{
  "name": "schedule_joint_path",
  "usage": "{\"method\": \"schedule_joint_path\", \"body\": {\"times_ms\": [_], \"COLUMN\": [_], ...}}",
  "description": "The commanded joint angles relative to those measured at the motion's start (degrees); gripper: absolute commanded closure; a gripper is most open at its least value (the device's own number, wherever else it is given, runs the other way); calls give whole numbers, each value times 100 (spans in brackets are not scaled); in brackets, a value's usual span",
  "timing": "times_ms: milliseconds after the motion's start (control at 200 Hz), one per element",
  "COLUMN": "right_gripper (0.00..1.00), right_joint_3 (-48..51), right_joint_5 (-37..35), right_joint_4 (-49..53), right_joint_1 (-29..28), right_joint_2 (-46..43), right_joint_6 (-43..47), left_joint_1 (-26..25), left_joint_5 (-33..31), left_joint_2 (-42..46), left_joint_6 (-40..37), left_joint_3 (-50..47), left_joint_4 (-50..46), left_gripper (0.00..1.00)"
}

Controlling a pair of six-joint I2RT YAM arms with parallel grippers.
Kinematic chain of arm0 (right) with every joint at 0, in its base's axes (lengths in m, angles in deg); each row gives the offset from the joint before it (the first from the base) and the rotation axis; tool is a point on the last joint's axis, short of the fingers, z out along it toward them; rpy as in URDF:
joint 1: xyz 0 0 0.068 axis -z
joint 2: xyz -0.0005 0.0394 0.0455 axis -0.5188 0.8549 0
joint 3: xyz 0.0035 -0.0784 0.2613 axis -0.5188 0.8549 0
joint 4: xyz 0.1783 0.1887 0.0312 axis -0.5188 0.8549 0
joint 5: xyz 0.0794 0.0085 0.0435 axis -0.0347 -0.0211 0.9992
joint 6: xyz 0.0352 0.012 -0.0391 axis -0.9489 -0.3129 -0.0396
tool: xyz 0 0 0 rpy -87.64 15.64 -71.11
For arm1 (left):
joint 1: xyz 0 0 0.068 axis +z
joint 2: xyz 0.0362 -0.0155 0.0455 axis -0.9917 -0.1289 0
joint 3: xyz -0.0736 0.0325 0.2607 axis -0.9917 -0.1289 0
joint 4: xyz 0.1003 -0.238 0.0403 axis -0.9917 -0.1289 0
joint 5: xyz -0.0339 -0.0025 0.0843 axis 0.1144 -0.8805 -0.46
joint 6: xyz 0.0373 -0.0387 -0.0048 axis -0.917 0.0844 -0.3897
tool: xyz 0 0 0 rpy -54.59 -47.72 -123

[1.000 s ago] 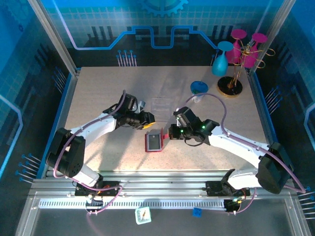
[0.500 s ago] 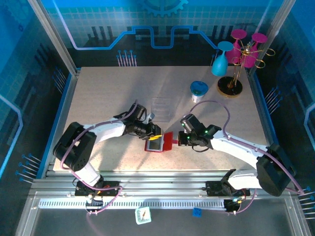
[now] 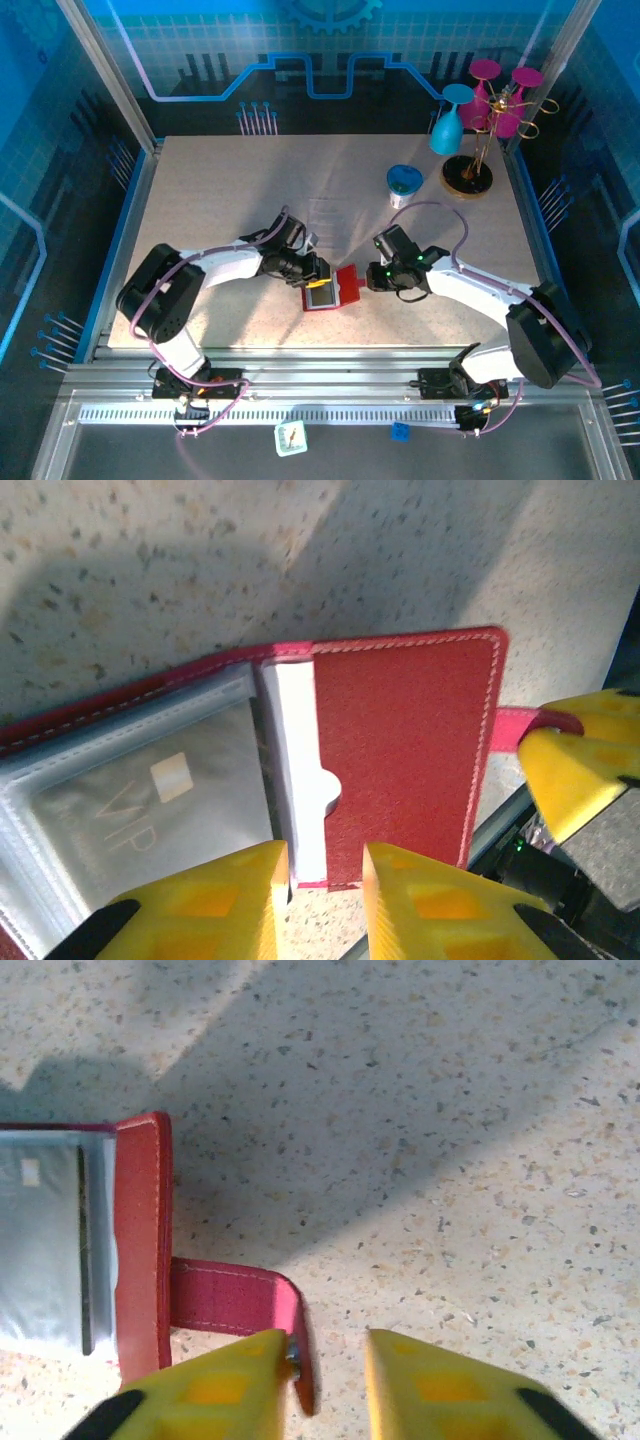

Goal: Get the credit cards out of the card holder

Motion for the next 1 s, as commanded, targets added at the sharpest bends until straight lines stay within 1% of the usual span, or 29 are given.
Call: {"method": "schedule_joint_path", "body": {"times_ms": [0,95,240,300,400,470,585,650,770,835,915,995], "right_gripper": [68,66,63,62,62,62,62,63,63,62,62,62], "right_joint_3": [-216,-371,-644,-922,-1006,-1052,-1276,-1333,-1156,-892,-450,-150], "right_joint_5": [186,288,323,361,275,332,147,-14,-101,-103,-22,145], "right_joint_4": [192,278,485,536,466,378,700,923,961,684,150,-300], "right_joint_1": [14,-19,-111,-117,-138,-129,-103,-96,-50,-41,-28,-8], "right_joint_2": [-285,-387,-362,-324,-255,-216,-170,-197,-467,-647,-847,-863], "right_joint_6": [-62,-135,-178,-211,-415,-504,-506,-511,-455,-431,-360,-187], "left_joint_1": [-9,-9,-7,-9,-8,-8,-26,-73,-205,-306,-464,-629], "left_joint_5": [-408,-537,-442,-352,-91,205,602,697,689,670,549,365], "left_joint_2": [388,464,399,277,-46,-285,-586,-663,-605,-648,-658,-672], "left_joint_6": [30,-54,-43,-60,10,254,706,830,755,718,692,661], "left_joint_3": [61,109,195,322,605,730,819,878,1096,1183,1123,957], "left_joint_4": [-143,-335,-306,-291,-261,-134,74,8,-448,-599,-401,-39], "left_gripper": [73,73,73,73,73,74,76,77,77,77,77,76]}}
